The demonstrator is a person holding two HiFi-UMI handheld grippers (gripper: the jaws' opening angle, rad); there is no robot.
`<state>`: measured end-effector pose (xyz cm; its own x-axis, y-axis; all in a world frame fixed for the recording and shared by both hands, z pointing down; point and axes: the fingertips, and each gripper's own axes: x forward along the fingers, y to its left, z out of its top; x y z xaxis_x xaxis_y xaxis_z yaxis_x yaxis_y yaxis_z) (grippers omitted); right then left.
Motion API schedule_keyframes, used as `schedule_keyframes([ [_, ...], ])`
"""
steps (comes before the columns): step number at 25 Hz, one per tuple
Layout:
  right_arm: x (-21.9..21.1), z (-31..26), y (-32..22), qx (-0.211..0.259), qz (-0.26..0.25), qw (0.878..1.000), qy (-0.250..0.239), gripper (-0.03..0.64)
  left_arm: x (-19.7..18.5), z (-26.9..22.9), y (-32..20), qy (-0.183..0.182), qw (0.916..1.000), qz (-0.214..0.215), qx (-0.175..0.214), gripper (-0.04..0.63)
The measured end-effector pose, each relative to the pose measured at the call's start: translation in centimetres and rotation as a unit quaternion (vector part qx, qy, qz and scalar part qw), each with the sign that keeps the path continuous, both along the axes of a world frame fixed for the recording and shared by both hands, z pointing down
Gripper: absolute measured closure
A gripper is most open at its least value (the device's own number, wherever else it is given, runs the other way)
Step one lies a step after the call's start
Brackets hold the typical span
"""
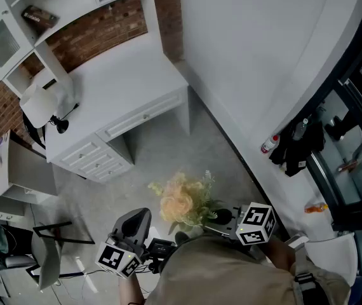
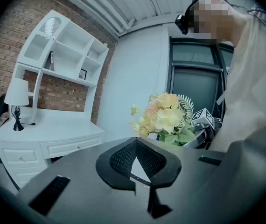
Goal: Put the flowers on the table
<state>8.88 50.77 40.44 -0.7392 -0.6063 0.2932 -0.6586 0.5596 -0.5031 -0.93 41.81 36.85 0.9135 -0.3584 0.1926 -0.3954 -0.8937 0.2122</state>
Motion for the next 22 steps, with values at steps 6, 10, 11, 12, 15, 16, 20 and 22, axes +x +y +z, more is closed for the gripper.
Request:
schedule_keyframes([
  [6, 0.8, 0.3, 0.1, 0.0, -0.027, 1.0, -0.003, 0.561, 1.3, 0.1, 0.5, -0.007, 0.9998, -0.017, -0.005, 0.588],
  [10, 2.0, 0.4, -0.6, 0.001, -0.026, 1.0, -0.001, 0.561, 2.5, 0.3, -0.3, -0.005, 0.9998, -0.017, -0.006, 0.588],
  [11, 2.5, 0.4, -0.5, 0.0, -0.025, 1.0, -0.001, 0.561, 3.1, 0.3, -0.3, -0.004, 0.9998, -0.015, -0.008, 0.588],
  [12, 3.2, 0.4, -0.4, -0.001, -0.023, 1.0, -0.003, 0.561, 3.9, 0.4, -0.1, -0.005, 0.9999, -0.013, -0.009, 0.588],
  [15, 5.4, 0.5, 0.1, -0.002, -0.012, 1.0, -0.009, 0.56, 6.3, 0.4, 0.2, -0.011, 0.9999, -0.004, -0.005, 0.588],
  [16, 6.1, 0.4, 0.1, -0.001, -0.009, 1.0, -0.011, 0.56, 7.1, 0.3, 0.1, -0.012, 0.9999, -0.002, -0.003, 0.588],
  [20, 9.0, 0.2, 0.0, 0.0, -0.004, 1.0, -0.023, 0.56, 9.8, -0.2, 0.1, -0.021, 0.9998, -0.004, 0.004, 0.588],
  [22, 9.9, 0.3, -0.2, 0.001, -0.007, 1.0, -0.028, 0.56, 10.6, -0.3, 0.0, -0.031, 0.9995, -0.008, 0.008, 0.588],
])
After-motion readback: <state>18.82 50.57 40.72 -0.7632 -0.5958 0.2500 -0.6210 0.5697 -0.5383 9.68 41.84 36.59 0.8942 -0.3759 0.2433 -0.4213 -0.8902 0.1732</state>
